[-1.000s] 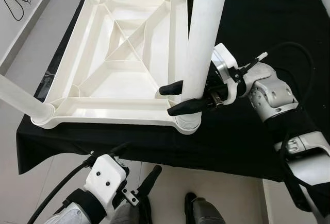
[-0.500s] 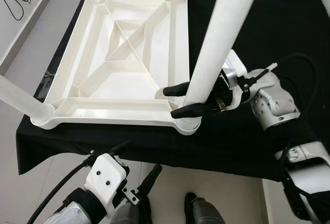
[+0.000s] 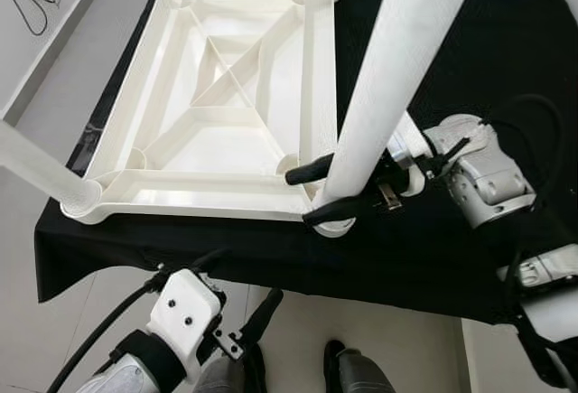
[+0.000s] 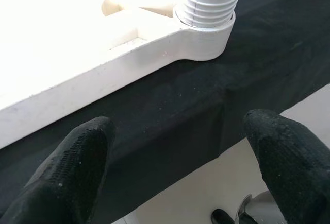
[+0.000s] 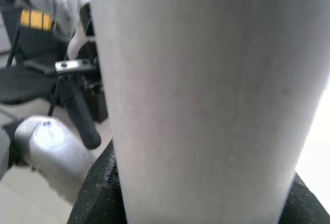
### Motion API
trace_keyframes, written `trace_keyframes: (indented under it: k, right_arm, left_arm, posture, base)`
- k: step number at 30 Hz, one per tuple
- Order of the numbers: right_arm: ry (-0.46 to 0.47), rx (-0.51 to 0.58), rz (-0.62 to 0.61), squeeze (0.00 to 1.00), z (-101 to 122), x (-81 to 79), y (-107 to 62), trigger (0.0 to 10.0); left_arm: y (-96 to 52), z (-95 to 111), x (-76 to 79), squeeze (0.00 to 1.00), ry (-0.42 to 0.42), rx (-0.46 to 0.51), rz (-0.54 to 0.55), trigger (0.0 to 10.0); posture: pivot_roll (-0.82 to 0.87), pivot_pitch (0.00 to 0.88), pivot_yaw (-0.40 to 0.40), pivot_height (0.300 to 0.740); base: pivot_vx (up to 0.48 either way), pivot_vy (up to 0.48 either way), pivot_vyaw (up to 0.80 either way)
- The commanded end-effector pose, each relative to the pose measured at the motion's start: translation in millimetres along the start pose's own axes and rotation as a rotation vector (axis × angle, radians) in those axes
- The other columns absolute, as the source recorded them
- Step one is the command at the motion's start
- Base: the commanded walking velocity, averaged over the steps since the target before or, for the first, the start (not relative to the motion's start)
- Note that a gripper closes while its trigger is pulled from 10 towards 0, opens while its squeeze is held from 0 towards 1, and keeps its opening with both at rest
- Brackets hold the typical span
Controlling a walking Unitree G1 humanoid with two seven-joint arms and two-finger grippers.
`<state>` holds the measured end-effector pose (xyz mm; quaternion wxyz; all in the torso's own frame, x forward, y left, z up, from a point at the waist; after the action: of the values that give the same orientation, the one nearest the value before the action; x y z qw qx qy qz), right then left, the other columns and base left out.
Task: Building children table
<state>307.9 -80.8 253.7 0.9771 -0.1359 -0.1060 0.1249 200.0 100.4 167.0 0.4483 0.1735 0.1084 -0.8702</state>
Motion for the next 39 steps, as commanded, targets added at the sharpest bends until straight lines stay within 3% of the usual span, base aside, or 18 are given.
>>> trace_keyframes:
  k: [1,12,19,31,39]
  right_arm:
    - [0.17,-0.109,0.044,0.0,-46.7,-11.1,10.4,10.0]
    - [0.219,0.013,0.048,0.0,-27.9,-3.5,12.1,10.0]
    - [0.235,0.087,-0.027,0.0,-25.1,10.1,8.9,10.0]
    - [0.239,0.089,-0.039,0.0,-34.2,-4.6,11.2,10.0]
    - [0.232,0.077,-0.11,0.0,-36.0,-1.1,12.6,10.0]
  left_arm:
    - [-1.5,-5.7,3.0,0.0,-0.015,-0.023,-0.006,10.0]
    - [-0.9,-5.8,3.6,0.0,-0.017,-0.021,-0.003,10.0]
    - [-0.8,-6.0,4.6,0.0,-0.019,-0.021,-0.003,10.0]
    - [0.8,-5.7,4.1,0.0,-0.021,-0.017,-0.005,10.0]
    - [0.8,-5.7,4.3,0.0,-0.021,-0.017,-0.004,10.0]
  posture:
    - [0.08,0.364,0.044,0.74]
    - [0.08,0.355,0.038,0.74]
    - [0.08,0.352,0.038,0.74]
    - [0.07,0.354,0.04,0.74]
    - [0.06,0.355,0.038,0.74]
  base:
    - [0.0,0.0,0.0]
    - [0.0,0.0,0.0]
    - [0.0,0.0,0.0]
    - [0.0,0.0,0.0]
    - [0.0,0.0,0.0]
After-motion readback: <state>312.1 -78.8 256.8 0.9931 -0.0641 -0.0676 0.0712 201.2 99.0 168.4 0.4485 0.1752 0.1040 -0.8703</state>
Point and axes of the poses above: a point about 5 cm out from each wrist's last joint towards the gripper, its own y axis pointing out of the wrist towards the gripper, its own z axis along the axis of the wrist's last joint, x = y × z, the point moved 5 cm from there along y, pointing out of the wrist towards the gripper, and after that the axes turned 13 degrees about y, right-handed, at the moved point
